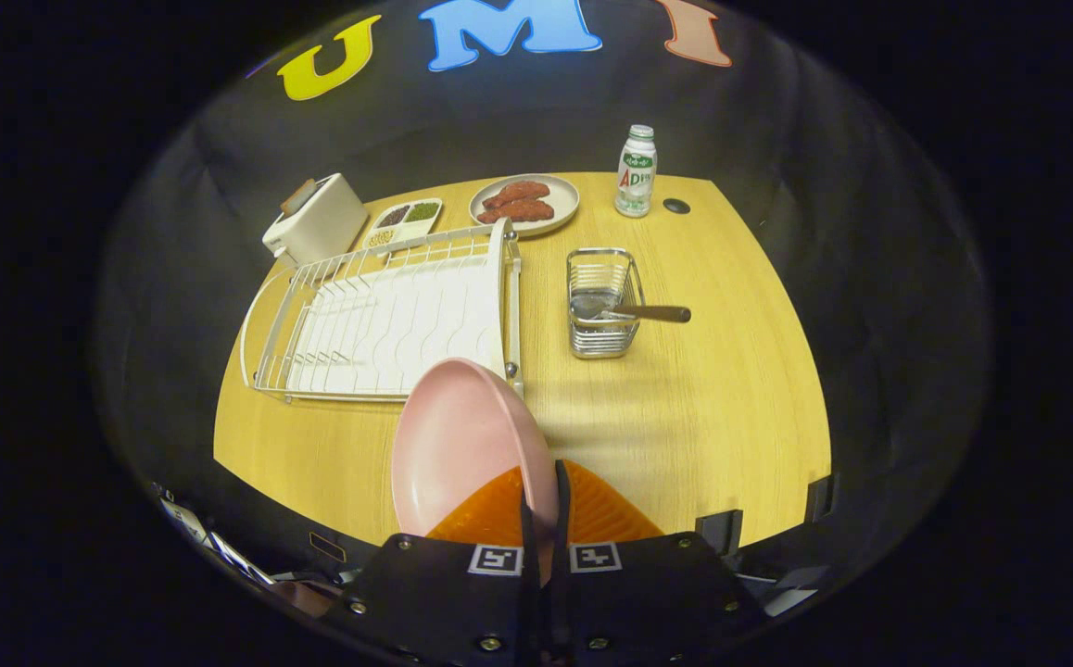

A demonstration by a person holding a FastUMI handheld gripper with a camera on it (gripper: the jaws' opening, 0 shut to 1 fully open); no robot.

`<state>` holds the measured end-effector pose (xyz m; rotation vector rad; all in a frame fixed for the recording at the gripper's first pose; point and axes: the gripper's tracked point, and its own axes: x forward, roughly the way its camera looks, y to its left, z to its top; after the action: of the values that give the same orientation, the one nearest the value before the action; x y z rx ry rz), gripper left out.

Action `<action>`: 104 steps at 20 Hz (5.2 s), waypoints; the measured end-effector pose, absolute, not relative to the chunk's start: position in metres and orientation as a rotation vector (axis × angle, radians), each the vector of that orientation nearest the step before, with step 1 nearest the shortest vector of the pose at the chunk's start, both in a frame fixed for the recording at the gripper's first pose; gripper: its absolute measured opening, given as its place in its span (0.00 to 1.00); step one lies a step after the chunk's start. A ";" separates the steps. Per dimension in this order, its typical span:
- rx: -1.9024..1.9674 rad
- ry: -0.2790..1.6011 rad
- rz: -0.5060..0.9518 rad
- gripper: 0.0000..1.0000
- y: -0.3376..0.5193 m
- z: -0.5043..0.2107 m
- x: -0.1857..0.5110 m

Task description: Take the plate from the dish rack, then take the spoon from the basket and place it into the plate.

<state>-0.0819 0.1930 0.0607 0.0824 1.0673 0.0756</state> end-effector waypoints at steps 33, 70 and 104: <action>0.138 0.881 0.126 0.14 0.146 0.003 -0.064; 0.129 0.099 0.205 0.18 0.093 0.050 0.074; 0.122 0.279 0.167 0.07 0.105 0.094 0.099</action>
<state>0.0989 0.1046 0.0941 0.1223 0.2794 0.1669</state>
